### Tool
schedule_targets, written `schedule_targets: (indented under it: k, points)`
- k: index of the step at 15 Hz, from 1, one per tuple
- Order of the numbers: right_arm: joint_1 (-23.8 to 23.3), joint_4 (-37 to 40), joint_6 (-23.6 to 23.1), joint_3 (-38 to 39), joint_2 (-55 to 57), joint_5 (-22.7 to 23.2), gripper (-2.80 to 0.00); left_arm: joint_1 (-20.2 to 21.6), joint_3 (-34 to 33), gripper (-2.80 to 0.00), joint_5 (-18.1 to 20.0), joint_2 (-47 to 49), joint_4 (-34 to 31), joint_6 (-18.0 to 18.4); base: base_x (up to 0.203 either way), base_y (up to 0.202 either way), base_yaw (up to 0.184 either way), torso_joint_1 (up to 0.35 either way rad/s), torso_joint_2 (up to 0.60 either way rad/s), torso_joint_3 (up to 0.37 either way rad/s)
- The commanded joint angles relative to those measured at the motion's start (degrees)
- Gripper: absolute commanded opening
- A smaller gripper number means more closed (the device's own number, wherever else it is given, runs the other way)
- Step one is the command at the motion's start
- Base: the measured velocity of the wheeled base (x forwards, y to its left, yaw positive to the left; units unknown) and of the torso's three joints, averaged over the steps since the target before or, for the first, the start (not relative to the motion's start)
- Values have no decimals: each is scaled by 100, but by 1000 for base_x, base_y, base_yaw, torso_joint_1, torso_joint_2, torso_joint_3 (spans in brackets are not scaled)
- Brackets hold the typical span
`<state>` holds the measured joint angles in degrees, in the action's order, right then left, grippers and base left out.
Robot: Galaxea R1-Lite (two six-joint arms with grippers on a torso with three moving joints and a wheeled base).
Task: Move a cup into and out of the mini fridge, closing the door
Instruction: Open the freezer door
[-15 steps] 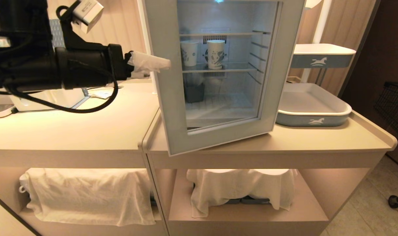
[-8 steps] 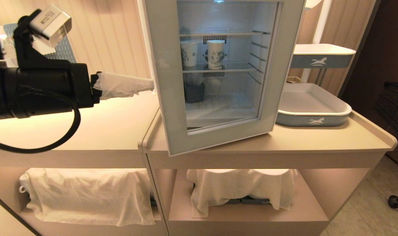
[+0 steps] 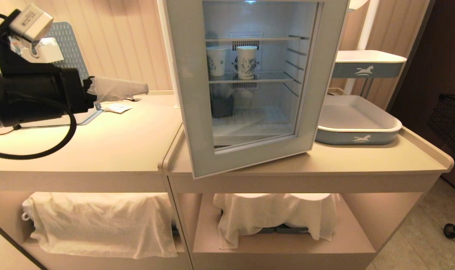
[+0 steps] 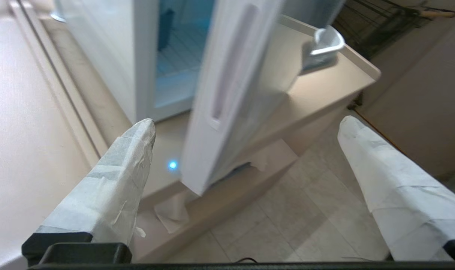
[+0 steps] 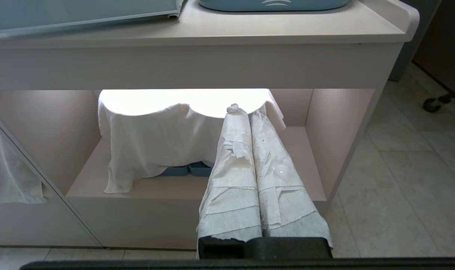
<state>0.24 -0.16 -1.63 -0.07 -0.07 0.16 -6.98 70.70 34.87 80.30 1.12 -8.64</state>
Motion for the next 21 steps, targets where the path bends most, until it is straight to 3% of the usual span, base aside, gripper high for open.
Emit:
schedule_targets:
  k: [1,2,4,9,15,19,21]
  points:
    - [2,-2,-4,-1,7,2,-280,169,245,-27,-62,590,106,40,0,0,0,0,0,0]
    - [2,-2,-4,6,7,2,-280,210,449,-280,-190,788,113,48,0,0,0,0,0,0]
    - [2,-2,-4,1,7,2,-280,238,946,-280,-349,1187,52,80,0,0,0,0,0,0]
    - [2,-2,-4,-1,7,2,-280,196,2016,-280,-1238,2245,38,287,0,0,0,0,0,0]
    - [2,-2,-4,7,7,2,-280,-516,3208,-280,-2856,3420,25,336,0,0,0,0,0,0]
    - [2,-2,-4,-1,7,2,-280,-851,3568,-280,-3500,3814,39,568,0,0,0,0,0,0]
    - [2,-2,-4,6,7,2,-280,-957,3654,-280,-3565,3890,47,635,0,0,0,0,0,0]
